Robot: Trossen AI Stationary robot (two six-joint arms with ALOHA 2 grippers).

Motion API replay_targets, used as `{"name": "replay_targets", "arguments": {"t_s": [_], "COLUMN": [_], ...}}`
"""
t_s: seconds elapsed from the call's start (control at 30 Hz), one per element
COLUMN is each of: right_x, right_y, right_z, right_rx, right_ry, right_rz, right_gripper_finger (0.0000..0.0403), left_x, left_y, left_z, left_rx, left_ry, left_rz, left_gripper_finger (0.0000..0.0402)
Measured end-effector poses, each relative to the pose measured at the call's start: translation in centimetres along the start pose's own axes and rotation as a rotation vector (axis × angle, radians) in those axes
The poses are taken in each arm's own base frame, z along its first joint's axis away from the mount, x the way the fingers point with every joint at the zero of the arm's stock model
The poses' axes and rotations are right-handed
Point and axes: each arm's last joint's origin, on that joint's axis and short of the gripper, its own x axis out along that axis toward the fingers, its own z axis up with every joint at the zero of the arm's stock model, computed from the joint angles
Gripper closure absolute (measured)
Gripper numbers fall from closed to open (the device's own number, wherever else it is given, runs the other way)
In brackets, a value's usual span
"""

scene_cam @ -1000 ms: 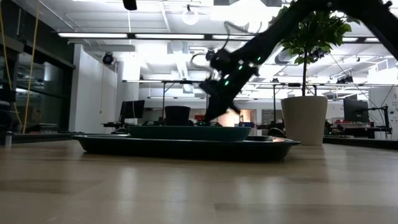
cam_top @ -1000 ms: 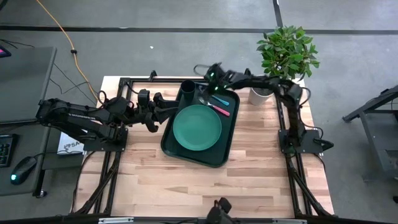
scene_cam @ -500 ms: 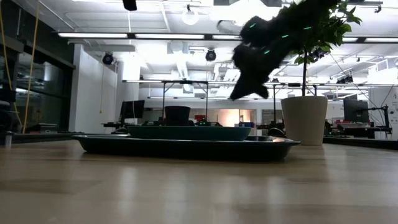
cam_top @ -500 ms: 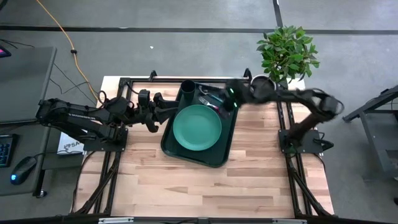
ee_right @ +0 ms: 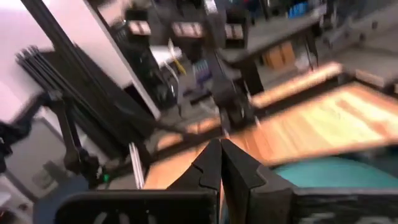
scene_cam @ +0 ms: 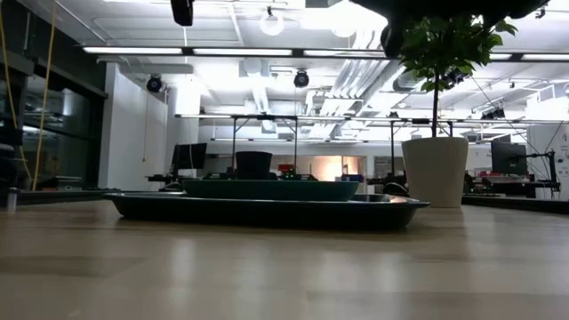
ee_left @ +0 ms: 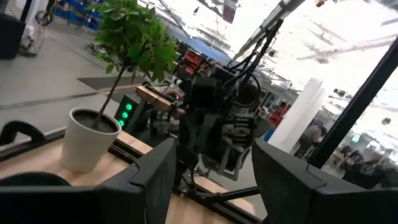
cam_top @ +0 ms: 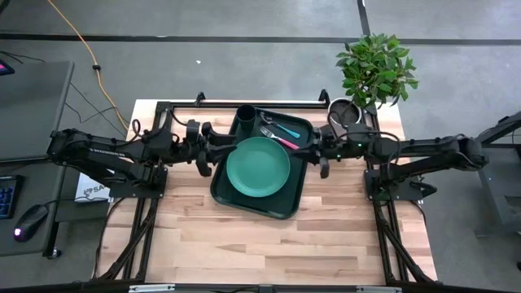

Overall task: Pick and place plate/cup/fork/spoon on tray
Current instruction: Return to Home Position

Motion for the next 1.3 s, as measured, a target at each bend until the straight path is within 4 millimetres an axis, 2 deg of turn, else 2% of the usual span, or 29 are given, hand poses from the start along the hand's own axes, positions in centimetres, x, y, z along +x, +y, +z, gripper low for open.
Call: {"name": "replay_targets", "arguments": {"t_s": [0.27, 0.37, 0.53, 0.77, 0.97, 1.13, 1.3], "right_x": [-0.4, -0.5, -0.5, -0.4, -0.4, -0.4, -1.5], "right_y": [0.9, 1.2, 1.5, 1.8, 1.7, 1.9, 2.8], "right_z": [1.5, 1.9, 1.9, 1.9, 1.8, 1.7, 2.6], "right_rx": [-0.044, -0.055, -0.055, -0.032, -0.058, -0.055, -0.137], "right_ry": [-0.149, -0.204, -0.253, -0.284, -0.269, -0.244, -0.302], "right_rz": [0.058, 0.08, 0.006, -0.028, -0.038, 0.019, 0.055], "right_gripper_finger": [0.0403, 0.0403, 0.0403, 0.0403, 0.0402, 0.0402, 0.0403], "left_x": [0.0, 0.0, -0.1, -0.2, -0.2, -0.1, -0.1], "left_y": [0.0, -0.2, -0.5, -0.7, -0.7, -0.5, -0.2], "left_z": [-0.1, -0.2, -0.2, -0.2, -0.2, -0.1, -0.2], "left_rx": [-0.041, -0.042, -0.036, -0.042, -0.02, 0.031, 0.039], "left_ry": [0.012, 0.034, 0.08, 0.104, 0.095, 0.067, 0.056], "left_rz": [0.0, -0.049, -0.163, -0.212, -0.202, -0.141, -0.08], "left_gripper_finger": [0.0206, 0.0206, 0.0206, 0.0206, 0.0206, 0.0206, 0.0206]}}
